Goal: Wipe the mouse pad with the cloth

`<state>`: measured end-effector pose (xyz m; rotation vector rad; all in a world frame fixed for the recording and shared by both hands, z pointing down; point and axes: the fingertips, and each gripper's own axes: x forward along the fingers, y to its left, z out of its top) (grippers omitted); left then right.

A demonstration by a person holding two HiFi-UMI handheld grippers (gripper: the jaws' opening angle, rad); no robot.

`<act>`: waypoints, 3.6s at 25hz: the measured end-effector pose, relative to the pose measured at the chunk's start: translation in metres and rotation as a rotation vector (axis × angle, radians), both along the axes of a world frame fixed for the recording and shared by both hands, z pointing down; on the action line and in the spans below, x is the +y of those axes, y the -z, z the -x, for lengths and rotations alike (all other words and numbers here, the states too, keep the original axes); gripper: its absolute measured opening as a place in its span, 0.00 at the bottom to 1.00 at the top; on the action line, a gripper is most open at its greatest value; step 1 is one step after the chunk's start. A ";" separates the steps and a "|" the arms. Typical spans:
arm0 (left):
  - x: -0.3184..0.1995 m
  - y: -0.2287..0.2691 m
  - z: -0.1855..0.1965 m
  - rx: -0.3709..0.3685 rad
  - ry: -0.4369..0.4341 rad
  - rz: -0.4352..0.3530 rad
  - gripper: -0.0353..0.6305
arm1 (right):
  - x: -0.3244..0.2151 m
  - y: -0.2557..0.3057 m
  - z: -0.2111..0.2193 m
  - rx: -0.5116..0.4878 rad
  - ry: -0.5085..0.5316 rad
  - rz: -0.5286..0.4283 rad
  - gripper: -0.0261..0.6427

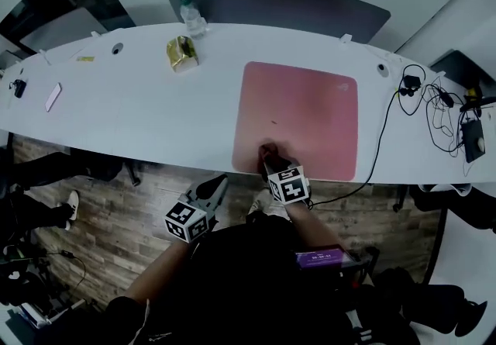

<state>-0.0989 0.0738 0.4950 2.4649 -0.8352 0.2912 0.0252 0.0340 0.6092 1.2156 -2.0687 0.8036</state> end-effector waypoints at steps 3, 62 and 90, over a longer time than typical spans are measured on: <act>-0.002 -0.001 -0.010 0.000 -0.030 0.004 0.07 | 0.004 0.000 -0.015 0.007 -0.023 0.002 0.21; -0.049 0.007 -0.096 0.007 -0.246 0.005 0.07 | 0.079 -0.003 -0.310 0.265 -0.437 0.090 0.22; -0.068 0.008 -0.034 -0.005 -0.098 0.031 0.07 | 0.003 0.002 -0.296 0.371 -0.344 0.094 0.21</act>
